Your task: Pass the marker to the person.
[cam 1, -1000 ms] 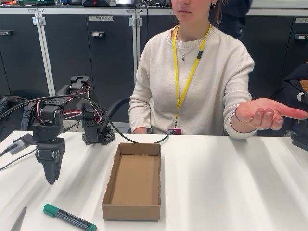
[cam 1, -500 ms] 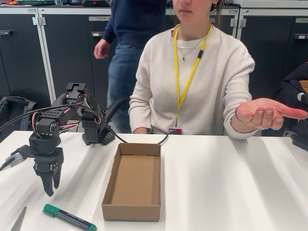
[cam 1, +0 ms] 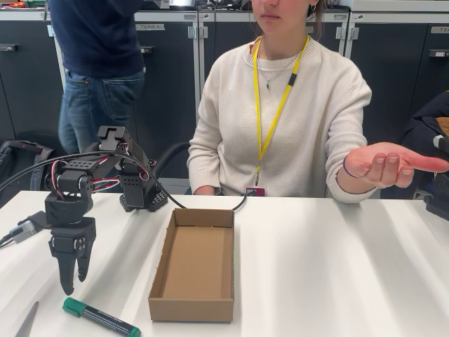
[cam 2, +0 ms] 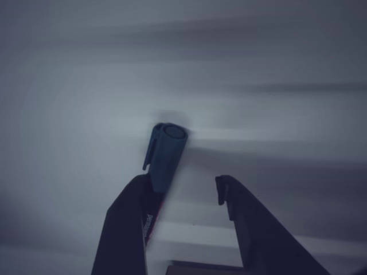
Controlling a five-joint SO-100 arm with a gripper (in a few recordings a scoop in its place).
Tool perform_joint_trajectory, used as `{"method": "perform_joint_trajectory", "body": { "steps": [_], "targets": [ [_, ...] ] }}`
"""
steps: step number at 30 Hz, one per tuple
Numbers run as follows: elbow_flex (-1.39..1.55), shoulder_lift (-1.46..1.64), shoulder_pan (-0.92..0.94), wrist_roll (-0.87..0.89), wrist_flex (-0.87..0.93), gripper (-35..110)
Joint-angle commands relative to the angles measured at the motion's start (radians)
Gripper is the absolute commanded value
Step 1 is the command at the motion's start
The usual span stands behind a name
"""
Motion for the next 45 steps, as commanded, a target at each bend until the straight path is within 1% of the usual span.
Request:
{"method": "perform_joint_trajectory", "body": {
  "steps": [1,7,17,24,36,41,45],
  "targets": [
    [-0.078,-0.005,0.006,0.008,-0.017,25],
    [-0.126,-0.067,-0.017,0.006,0.0,26],
    [-0.075,-0.109,-0.041,0.021,-0.037,26],
    [-0.143,-0.124,-0.043,0.041,-0.005,28],
    [-0.064,-0.15,-0.035,0.052,-0.086,30],
    [-0.078,-0.16,-0.037,0.049,-0.087,29],
    [-0.081,-0.164,-0.037,0.043,-0.1,21]
  ]
}}
